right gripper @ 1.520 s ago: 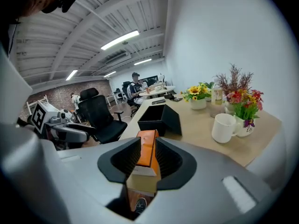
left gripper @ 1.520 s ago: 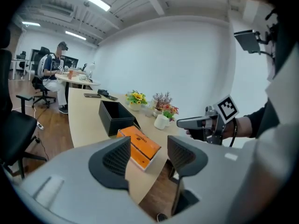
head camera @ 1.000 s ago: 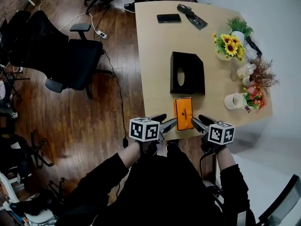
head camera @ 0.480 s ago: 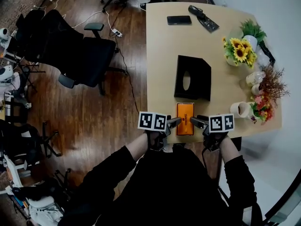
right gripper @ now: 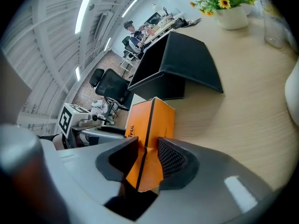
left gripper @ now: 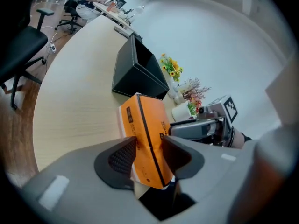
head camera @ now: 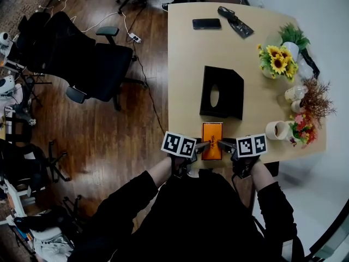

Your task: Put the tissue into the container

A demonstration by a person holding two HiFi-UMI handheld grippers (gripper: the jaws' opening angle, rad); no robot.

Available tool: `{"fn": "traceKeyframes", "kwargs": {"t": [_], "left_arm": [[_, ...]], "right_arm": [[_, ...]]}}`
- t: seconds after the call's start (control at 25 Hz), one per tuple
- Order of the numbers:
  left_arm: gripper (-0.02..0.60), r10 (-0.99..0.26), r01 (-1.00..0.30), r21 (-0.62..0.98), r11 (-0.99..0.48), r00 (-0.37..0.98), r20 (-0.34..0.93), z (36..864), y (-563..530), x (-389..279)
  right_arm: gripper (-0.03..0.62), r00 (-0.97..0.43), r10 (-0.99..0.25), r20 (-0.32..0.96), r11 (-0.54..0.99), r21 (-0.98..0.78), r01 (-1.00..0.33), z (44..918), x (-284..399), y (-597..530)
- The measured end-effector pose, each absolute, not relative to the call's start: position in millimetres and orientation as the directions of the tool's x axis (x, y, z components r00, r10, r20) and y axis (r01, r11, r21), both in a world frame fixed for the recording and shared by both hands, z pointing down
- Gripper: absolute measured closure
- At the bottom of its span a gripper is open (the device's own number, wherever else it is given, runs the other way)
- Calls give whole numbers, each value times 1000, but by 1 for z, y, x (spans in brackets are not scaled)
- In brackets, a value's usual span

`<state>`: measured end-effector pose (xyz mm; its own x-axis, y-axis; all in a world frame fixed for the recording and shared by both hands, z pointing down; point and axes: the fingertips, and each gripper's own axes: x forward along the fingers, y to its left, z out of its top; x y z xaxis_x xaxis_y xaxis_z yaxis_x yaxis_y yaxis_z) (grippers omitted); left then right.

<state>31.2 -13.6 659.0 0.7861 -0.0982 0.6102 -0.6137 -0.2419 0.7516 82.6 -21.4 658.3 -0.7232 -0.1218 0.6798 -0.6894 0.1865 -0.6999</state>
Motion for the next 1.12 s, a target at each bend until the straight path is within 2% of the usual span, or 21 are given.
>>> {"fn": "traceKeyframes", "kwargs": {"t": [0.32, 0.56, 0.84, 1.12], "left_arm": [[459, -68, -586, 757, -289, 802, 594, 662, -14, 31], [457, -76, -598, 733, -323, 789, 610, 658, -11, 32], [460, -134, -617, 631, -470, 756, 640, 636, -11, 25], [462, -219, -584, 594, -553, 790, 573, 596, -20, 23]], "right_arm": [[499, -704, -114, 701, 204, -677, -707, 661, 83, -20], [500, -695, -149, 704, 226, -660, -717, 658, 83, -17], [507, -679, -221, 700, 281, -621, -732, 638, 80, -12], [511, -662, -362, 656, 366, -554, -748, 594, 79, -21]]}}
